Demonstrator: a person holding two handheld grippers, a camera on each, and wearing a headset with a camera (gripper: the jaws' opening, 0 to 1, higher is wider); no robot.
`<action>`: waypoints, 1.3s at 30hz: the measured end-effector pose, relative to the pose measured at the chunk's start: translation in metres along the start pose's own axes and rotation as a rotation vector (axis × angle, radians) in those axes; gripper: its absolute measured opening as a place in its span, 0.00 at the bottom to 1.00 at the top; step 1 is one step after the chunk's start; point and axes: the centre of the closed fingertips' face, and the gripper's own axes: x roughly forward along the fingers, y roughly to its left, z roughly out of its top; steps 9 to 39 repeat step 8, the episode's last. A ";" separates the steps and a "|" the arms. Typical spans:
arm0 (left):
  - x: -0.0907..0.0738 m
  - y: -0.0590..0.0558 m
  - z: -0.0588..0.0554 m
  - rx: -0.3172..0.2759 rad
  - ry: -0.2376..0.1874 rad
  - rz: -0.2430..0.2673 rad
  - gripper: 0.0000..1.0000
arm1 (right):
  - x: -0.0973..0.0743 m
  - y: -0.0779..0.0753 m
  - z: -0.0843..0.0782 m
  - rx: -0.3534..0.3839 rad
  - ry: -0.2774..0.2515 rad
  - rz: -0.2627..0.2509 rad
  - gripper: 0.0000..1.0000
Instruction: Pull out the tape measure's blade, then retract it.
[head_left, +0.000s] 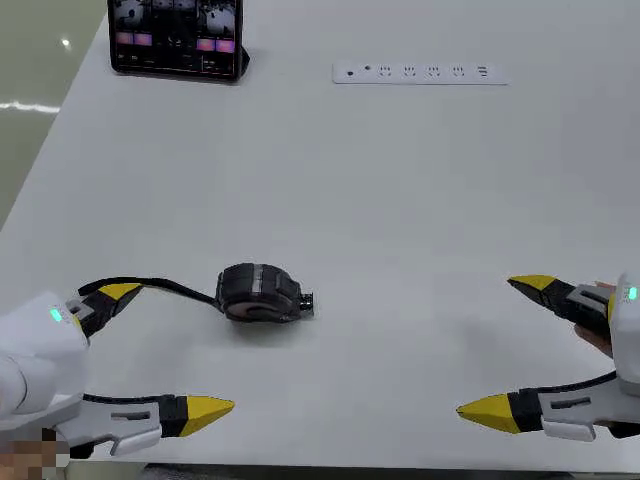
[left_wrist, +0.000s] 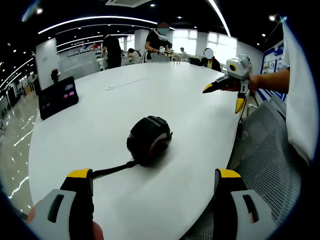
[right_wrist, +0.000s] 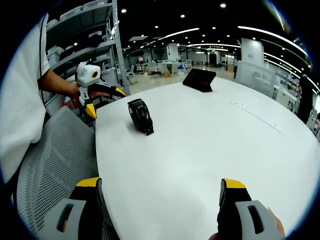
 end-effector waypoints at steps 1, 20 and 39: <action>0.000 -0.001 0.000 -0.002 0.002 -0.004 0.99 | -0.001 0.000 -0.001 0.000 0.003 -0.001 0.97; 0.000 -0.001 -0.003 -0.008 0.005 -0.006 0.99 | -0.005 0.000 -0.004 0.004 0.008 -0.008 0.97; 0.000 -0.001 -0.003 -0.008 0.005 -0.006 0.99 | -0.005 0.000 -0.004 0.004 0.008 -0.008 0.97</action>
